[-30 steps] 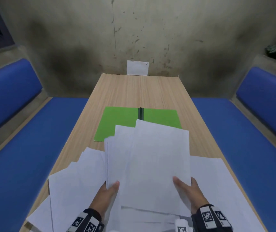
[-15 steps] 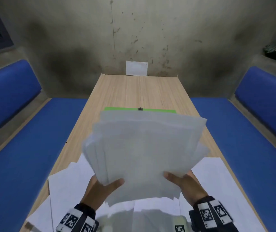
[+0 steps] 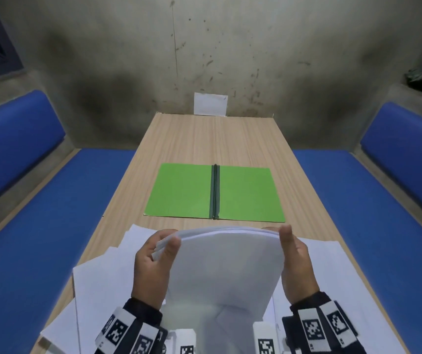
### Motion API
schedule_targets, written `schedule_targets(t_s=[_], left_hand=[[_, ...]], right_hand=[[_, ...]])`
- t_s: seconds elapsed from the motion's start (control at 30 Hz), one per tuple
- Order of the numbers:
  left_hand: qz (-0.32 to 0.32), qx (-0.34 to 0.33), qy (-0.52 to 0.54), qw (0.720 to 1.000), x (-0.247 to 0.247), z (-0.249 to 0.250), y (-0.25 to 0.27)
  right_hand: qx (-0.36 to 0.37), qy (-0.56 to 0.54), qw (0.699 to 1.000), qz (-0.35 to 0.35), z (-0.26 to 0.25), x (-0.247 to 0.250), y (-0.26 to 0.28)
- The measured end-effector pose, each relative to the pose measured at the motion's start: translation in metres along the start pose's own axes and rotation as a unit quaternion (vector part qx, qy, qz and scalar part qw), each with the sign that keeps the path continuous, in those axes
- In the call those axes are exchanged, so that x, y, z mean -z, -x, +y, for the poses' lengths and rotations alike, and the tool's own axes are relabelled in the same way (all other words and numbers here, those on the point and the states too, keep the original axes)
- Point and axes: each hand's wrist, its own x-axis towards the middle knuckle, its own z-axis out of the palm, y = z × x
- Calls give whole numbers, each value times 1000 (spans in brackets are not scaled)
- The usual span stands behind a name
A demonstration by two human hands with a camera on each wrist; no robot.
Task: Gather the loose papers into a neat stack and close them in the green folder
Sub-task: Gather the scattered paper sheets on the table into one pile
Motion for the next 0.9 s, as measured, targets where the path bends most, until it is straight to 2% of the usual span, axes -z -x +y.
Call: schedule_targets(t_s=[0.13, 0.2, 0.27, 0.33, 0.4, 0.47, 0.53, 0.6, 0.7, 0.77, 0.83, 0.9], left_hand=[[45, -2, 8, 999, -11, 2, -7], [54, -9, -9, 998, -10, 0, -12], [38, -28, -14, 999, -5, -2, -15], [-18, -38, -11, 999, 3, -9, -14], [-71, 4, -4, 997, 7, -19, -11], [-106, 84, -36, 990, 13, -37, -7], [-124, 144, -90, 978, 16, -55, -4], [-127, 171, -106, 971, 17, -64, -1], [-100, 170, -89, 976, 16, -57, -2], [-105, 149, -80, 980, 16, -47, -3], [-108, 139, -86, 981, 19, -48, -3], [-106, 163, -106, 975, 22, -54, 0]], right_hand=[[-1, -18, 998, 56, -3, -3, -4], [0, 3, 998, 62, -1, -2, -5], [2, 6, 1000, 24, 1, 1, -2], [-3, 15, 1000, -26, 5, 5, 4], [-35, 23, 998, -56, 17, 10, 7], [-84, 58, 993, -65, 30, 13, 8], [-118, 96, 986, -61, 42, 15, 7], [-139, 106, 984, -45, 45, 13, 8], [-132, 90, 987, -14, 41, 10, 8], [-111, 81, 990, 2, 36, 9, 8], [-111, 74, 991, -2, 38, 10, 9], [-131, 72, 988, -25, 45, 12, 11]])
